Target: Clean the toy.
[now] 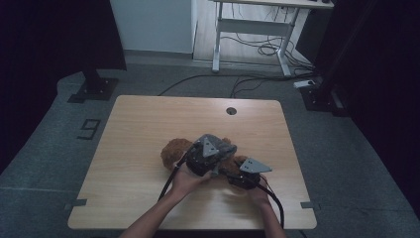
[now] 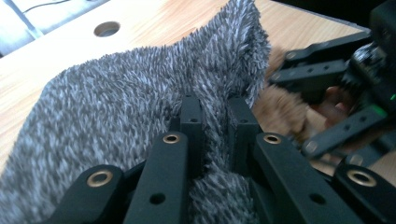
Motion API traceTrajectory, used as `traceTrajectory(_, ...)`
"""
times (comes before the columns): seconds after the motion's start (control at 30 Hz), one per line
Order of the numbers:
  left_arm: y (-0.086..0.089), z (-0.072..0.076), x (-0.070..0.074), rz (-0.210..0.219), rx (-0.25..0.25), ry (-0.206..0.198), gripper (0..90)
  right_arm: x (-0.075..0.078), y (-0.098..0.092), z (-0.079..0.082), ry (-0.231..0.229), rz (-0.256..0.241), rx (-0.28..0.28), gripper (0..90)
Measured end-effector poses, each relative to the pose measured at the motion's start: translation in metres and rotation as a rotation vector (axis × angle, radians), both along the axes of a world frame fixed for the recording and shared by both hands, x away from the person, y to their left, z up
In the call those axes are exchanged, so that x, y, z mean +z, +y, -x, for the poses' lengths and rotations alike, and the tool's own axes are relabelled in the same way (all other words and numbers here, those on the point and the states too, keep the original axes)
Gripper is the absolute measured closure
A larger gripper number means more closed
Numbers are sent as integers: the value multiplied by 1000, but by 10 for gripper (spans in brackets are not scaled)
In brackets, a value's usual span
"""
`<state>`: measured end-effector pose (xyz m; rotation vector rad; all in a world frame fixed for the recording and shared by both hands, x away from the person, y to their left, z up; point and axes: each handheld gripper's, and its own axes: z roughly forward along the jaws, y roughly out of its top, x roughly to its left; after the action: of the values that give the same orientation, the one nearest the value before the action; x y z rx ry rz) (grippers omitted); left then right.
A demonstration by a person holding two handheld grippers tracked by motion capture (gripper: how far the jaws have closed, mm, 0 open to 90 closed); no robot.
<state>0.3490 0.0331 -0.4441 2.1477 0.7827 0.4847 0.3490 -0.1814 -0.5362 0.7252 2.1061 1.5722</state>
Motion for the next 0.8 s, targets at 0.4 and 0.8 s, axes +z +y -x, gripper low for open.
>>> traceTrajectory(0.4, 83, -3, 9, 62, 138, 21, 798, 0, -1, -1, 6, -10, 3, 533)
traceTrajectory(0.8, -4, 20, 51, 111, -80, -48, 795, -1, -2, -2, 14, -24, 0, 533)
